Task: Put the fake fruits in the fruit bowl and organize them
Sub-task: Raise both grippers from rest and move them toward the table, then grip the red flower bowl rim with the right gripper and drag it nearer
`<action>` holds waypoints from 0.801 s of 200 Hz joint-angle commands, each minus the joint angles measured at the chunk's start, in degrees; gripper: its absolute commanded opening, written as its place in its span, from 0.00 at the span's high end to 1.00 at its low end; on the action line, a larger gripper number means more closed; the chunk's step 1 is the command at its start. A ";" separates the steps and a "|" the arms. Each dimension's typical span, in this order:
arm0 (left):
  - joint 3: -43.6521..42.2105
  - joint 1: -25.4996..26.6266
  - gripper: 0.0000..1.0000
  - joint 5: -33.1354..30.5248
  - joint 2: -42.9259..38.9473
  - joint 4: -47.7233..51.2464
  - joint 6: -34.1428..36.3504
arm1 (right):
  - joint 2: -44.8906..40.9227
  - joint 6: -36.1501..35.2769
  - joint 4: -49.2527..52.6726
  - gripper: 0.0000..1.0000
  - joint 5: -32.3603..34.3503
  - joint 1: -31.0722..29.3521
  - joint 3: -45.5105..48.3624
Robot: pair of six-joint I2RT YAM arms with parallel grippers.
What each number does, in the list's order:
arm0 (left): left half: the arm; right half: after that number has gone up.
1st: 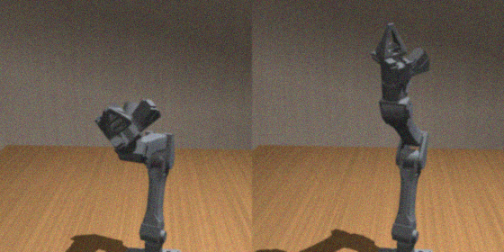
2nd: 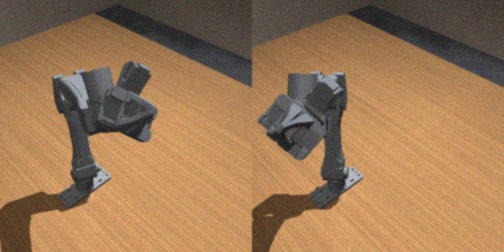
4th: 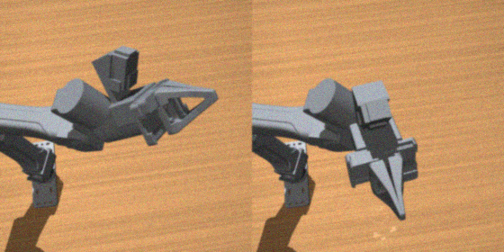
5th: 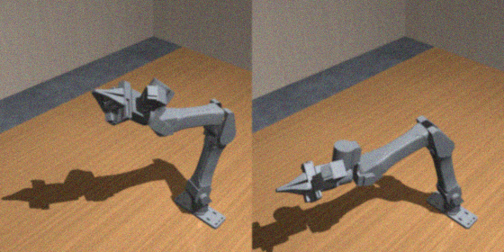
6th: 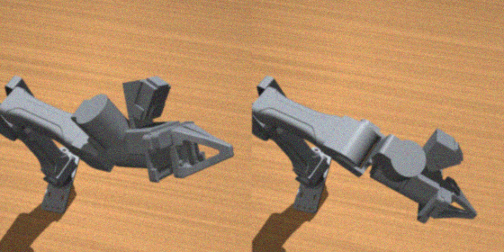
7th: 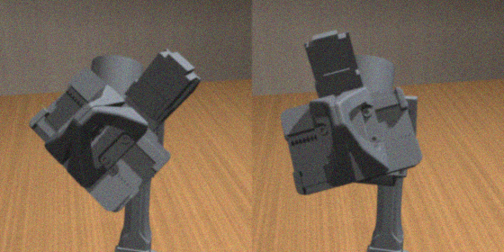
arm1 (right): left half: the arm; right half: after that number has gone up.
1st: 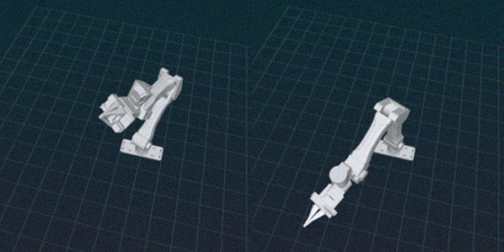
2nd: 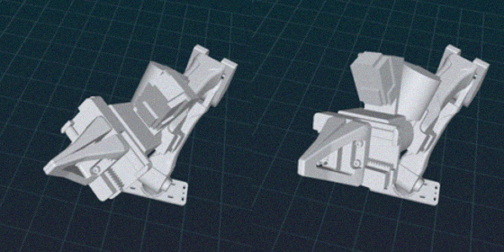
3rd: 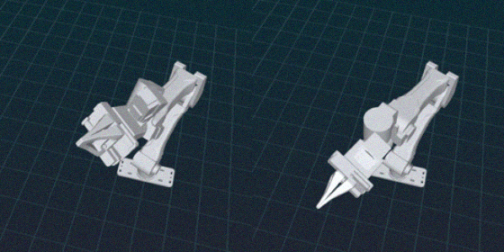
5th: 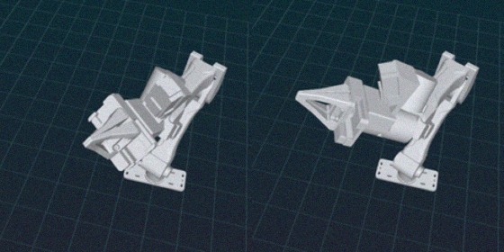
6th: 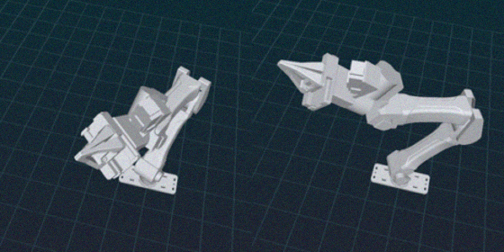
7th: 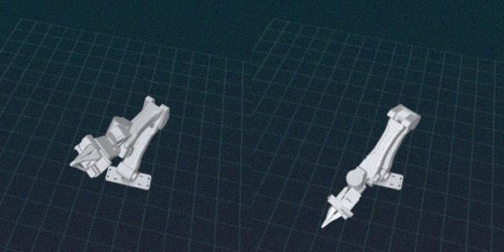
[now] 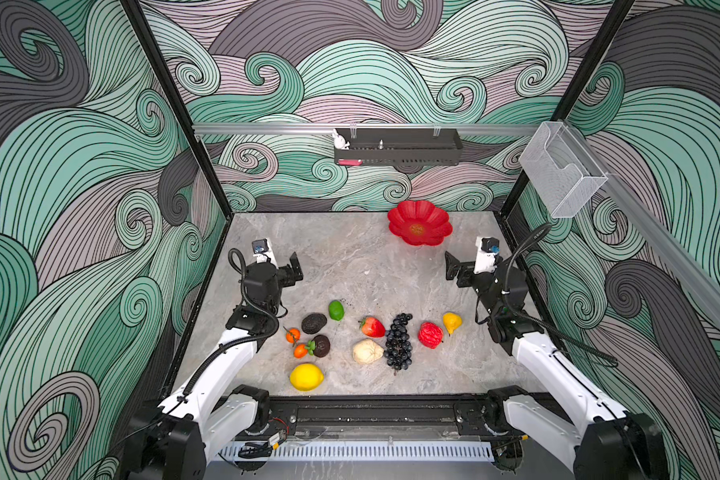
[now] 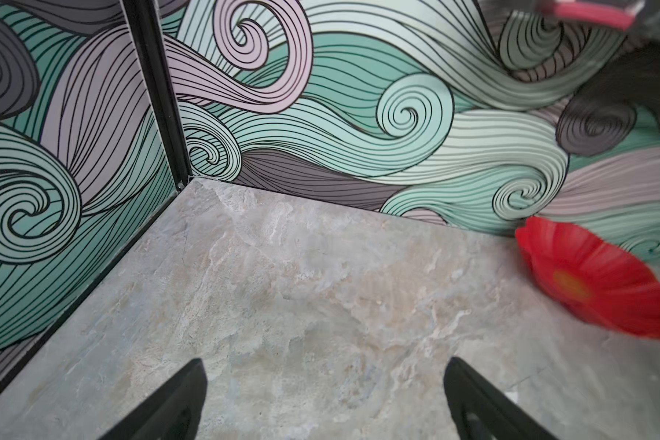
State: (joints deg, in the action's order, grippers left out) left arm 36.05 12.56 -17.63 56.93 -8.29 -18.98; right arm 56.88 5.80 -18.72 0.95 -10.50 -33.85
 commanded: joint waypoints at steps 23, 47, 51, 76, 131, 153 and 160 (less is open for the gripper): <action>0.42 -0.77 0.01 -5.04 0.41 19.48 -23.66 | 0.01 24.34 8.42 0.00 3.82 2.24 0.75; -1.51 -2.70 0.01 2.14 1.32 17.20 -19.94 | 3.56 26.37 7.72 0.00 -1.55 2.99 -0.49; -1.36 -2.71 0.01 2.88 1.47 17.48 -19.35 | 4.75 26.65 8.91 0.00 -2.19 2.95 -1.58; -0.37 -2.71 0.01 9.03 1.18 19.93 -15.25 | 13.43 28.48 16.79 0.00 -3.31 2.94 -8.92; 0.88 -2.63 0.01 17.52 7.00 15.90 -11.19 | 31.57 32.54 20.94 0.04 1.15 3.02 -21.90; 0.86 -1.70 0.01 18.33 9.05 14.66 -10.06 | 38.57 33.79 22.37 0.06 1.93 3.12 -28.21; 0.94 -1.21 0.01 17.15 9.92 14.60 -9.84 | 40.86 34.28 22.42 0.07 1.84 3.28 -29.99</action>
State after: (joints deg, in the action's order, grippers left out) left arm 34.74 10.35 -2.02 65.10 6.83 -31.22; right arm 92.31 37.28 1.26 1.02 -7.46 -58.46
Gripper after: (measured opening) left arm 0.987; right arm 0.946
